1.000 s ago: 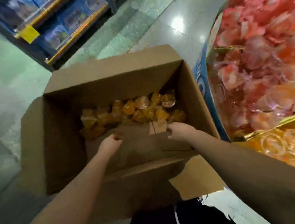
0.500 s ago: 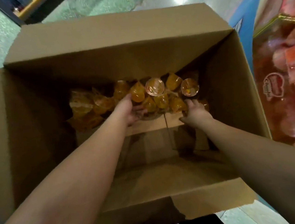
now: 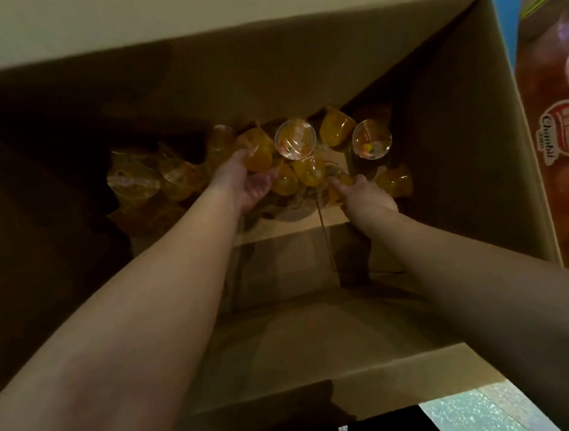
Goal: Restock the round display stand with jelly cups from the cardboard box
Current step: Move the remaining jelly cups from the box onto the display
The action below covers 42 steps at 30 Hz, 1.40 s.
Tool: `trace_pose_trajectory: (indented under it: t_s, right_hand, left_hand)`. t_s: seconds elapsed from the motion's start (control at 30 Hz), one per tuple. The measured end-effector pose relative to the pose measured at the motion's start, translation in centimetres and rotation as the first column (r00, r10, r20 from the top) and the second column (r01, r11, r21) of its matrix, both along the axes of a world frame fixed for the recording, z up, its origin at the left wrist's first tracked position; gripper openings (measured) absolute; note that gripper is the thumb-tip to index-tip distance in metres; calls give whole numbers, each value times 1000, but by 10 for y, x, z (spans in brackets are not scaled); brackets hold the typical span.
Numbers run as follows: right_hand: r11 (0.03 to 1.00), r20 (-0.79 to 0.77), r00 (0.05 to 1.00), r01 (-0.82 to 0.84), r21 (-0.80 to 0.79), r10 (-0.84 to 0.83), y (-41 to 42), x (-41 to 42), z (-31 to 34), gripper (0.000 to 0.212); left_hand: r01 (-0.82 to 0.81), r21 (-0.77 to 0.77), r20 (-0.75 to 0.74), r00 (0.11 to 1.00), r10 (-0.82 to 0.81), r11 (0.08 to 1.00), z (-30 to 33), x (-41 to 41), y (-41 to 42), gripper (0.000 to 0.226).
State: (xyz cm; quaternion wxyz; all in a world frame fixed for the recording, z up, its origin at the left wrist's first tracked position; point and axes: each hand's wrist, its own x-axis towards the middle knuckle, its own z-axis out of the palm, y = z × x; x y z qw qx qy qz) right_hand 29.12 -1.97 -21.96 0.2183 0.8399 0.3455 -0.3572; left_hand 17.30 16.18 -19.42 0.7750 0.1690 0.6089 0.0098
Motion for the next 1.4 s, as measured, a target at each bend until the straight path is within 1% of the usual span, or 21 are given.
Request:
trace_pose_trajectory:
  t_s: [0.07, 0.17, 0.23, 0.3, 0.37, 0.47, 0.53, 0.6, 0.67, 0.7, 0.77, 0.83, 0.9, 0.93, 1.0, 1.07, 1.17, 1.27, 1.4]
  right_hand:
    - [999, -37, 999, 12, -34, -13, -3, -2, 1, 90]
    - [995, -123, 991, 46, -86, -57, -9, -8, 4, 84]
    - [990, -170, 982, 63, -124, -84, -17, -14, 11, 84]
    - [986, -216, 969, 89, -141, -118, -26, -21, 22, 84]
    - [984, -276, 946, 146, -104, -169, -36, -26, 35, 75]
    - [942, -363, 874, 333, -35, -323, -52, -26, 66, 64]
    - [898, -418, 821, 439, 29, -388, -65, -21, 94, 63]
    - [850, -473, 778, 517, 106, -414, -83, -13, 126, 64]
    - [759, -542, 702, 629, 167, -462, -109, -5, 160, 64]
    - [692, -585, 643, 699, 181, -495, -124, -1, 175, 63]
    - [496, -695, 464, 851, 175, -550, -157, 4, 203, 60]
    - [289, -797, 284, 946, 145, -532, -193, 8, 229, 50]
    - [117, -856, 165, 986, 122, -490, -229, 13, 249, 41]
    - [57, -872, 131, 991, 118, -472, -247, 15, 259, 36]
    - [-30, -886, 96, 992, 123, -454, -285, 19, 279, 26]
    - [-113, -893, 71, 984, 135, -445, -324, 22, 295, 23]
    - [-241, -899, 10, 962, 128, -438, -381, 23, 314, 27]
    - [-345, -906, -41, 931, 118, -421, -434, 21, 320, 42]
    - [-493, -919, -113, 865, 97, -378, -498, 14, 318, 43]
  left_hand:
    - [38, 50, -33, 999, -37, 998, 8, -8, -9, 33]
    - [152, 96, -97, 985, -142, 984, 25, -31, -33, 33]
    - [234, 77, -106, 968, -226, 969, 37, -49, -57, 35]
    - [288, 42, -146, 949, -279, 957, 51, -66, -80, 40]
    - [295, 22, -165, 944, -287, 955, 64, -80, -101, 44]
    - [285, 33, -144, 950, -278, 958, 89, -91, -126, 45]
    - [282, 65, -129, 954, -272, 957, 108, -91, -140, 43]
    - [288, 104, -115, 954, -276, 952, 125, -87, -153, 43]
    - [316, 137, -95, 948, -305, 939, 144, -78, -168, 43]
    - [330, 154, -79, 944, -321, 931, 154, -72, -176, 42]
    - [365, 185, -58, 931, -360, 913, 177, -60, -194, 41]
    - [409, 219, -34, 911, -412, 886, 201, -45, -214, 38]
    - [443, 238, -2, 890, -456, 864, 226, -27, -236, 38]
    - [456, 248, 16, 880, -474, 855, 236, -19, -248, 39]
    - [502, 284, 23, 848, -529, 817, 254, -1, -275, 42]
    - [553, 342, 26, 802, -596, 760, 270, 19, -304, 38]
    - [630, 394, 39, 716, -697, 669, 285, 50, -350, 29]
    - [690, 425, 50, 628, -776, 586, 286, 79, -394, 24]
    - [762, 437, 43, 513, -857, 478, 281, 110, -450, 23]
